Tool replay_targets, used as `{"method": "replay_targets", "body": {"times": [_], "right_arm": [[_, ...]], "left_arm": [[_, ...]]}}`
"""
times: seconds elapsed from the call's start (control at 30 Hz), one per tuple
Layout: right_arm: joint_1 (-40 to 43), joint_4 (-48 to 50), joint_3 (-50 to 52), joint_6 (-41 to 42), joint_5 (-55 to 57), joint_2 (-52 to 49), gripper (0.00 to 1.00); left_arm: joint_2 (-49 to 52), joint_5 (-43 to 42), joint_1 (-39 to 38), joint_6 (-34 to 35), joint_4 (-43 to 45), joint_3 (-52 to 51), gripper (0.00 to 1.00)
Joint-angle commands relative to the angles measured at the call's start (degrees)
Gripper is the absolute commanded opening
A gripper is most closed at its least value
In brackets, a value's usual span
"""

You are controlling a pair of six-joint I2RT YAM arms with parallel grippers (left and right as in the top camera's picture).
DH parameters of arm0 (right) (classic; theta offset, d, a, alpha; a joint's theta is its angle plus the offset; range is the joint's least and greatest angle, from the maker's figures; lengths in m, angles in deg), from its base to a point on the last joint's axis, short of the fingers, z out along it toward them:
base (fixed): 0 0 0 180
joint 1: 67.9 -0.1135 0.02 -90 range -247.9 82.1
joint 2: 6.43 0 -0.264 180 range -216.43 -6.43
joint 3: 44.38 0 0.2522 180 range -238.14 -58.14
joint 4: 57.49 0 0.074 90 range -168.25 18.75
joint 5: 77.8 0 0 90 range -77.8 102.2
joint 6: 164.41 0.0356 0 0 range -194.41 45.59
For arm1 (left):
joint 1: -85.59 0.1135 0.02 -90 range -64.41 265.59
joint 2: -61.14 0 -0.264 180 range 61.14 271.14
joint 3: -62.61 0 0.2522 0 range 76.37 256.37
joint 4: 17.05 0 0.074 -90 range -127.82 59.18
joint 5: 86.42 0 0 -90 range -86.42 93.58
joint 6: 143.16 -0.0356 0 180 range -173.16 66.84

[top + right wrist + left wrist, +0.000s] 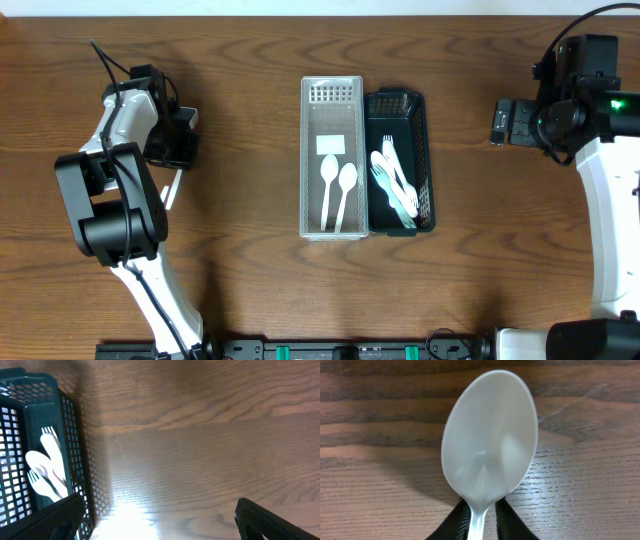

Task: Pack container
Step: 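Move the left gripper to a white spoon at the left edge and grasp, then carry the spoon with the left gripper into the silver basket and release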

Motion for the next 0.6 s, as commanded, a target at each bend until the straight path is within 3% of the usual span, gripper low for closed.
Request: {"method": "replay_targets", "body": {"times": [0.0, 0.23, 0.57], "right_arm": [[0.8, -0.2, 0.2, -0.7, -0.2, -0.1, 0.99], [0.8, -0.3, 0.2, -0.7, -0.2, -0.1, 0.99], [0.8, -0.2, 0.2, -0.7, -0.2, -0.1, 0.99]], "left_arm": [[0.9, -0.6, 0.3, 0.3, -0.4, -0.5, 0.14], [0.8, -0.6, 0.3, 0.9, -0.6, -0.5, 0.06], [-6.8, -0.6, -2.8, 8.7, -5.4, 2.5, 0.06]]}}
